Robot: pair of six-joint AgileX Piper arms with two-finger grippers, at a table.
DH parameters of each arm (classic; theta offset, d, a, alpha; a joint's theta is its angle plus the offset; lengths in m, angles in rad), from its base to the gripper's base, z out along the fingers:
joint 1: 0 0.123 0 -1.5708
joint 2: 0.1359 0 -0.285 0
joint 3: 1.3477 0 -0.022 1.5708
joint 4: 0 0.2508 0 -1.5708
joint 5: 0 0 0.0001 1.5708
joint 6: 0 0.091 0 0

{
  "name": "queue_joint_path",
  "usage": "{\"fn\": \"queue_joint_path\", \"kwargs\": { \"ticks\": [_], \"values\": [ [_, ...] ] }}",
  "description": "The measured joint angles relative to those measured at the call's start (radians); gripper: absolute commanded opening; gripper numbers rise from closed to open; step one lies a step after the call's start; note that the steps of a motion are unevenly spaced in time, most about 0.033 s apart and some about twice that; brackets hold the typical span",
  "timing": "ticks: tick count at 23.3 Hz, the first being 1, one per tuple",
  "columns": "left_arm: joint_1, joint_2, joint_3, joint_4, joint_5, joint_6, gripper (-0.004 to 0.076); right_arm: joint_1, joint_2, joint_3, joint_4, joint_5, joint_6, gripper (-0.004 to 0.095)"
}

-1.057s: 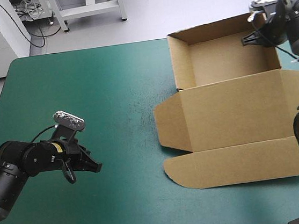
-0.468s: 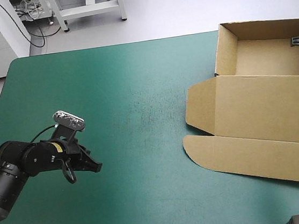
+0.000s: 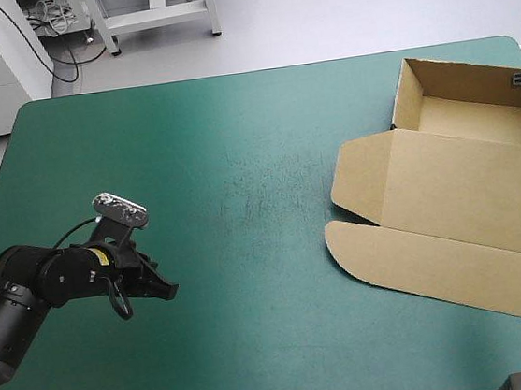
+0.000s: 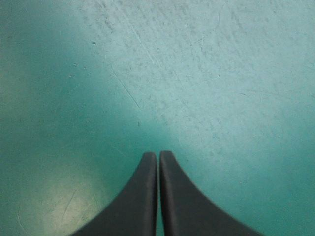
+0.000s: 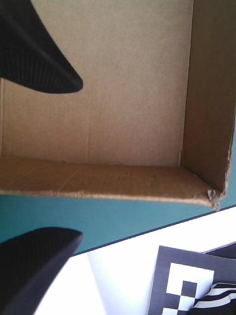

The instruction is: Fold the box

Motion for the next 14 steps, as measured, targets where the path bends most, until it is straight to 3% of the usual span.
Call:
{"fn": "queue_joint_path", "kwargs": {
  "ticks": [6, 8, 9, 10, 11, 12, 14],
  "values": [
    [0.0, 0.0, 0.0, 0.0, 0.0, 0.0, -0.0008, 0.0, -0.021, 0.003, 0.008, 0.007, -0.006, 0.0743],
    [0.0, 0.0, 0.0, 0.0, 0.0, 0.0, -0.0008, 0.0, -0.054, 0.004, 0.029, 0.015, -0.025, 0.057],
    [0.0, 0.0, 0.0, 0.0, 0.0, 0.0, -0.0008, 0.0, -0.067, 0.004, 0.041, 0.017, -0.031, 0.0375],
    [0.0, 0.0, 0.0, 0.0, -0.001, 0.0, -0.0008, 0.0, -0.097, 0.004, 0.076, 0.019, -0.04, 0.0291],
    [0.0, 0.0, 0.0, 0.0, -0.001, 0.0, -0.0008, 0.0, -0.109, 0.004, 0.093, 0.019, -0.041, 0.0081],
    [0.0, 0.0, 0.0, 0.0, -0.004, 0.0, -0.0008, 0.0, -0.139, 0.004, 0.144, 0.022, -0.042, 0.0002],
    [0.0, 0.0, 0.0, 0.0, -0.007, -0.001, -0.0008, 0.0, -0.179, 0.004, 0.237, 0.025, -0.048, -0.0011]
  ]
}}
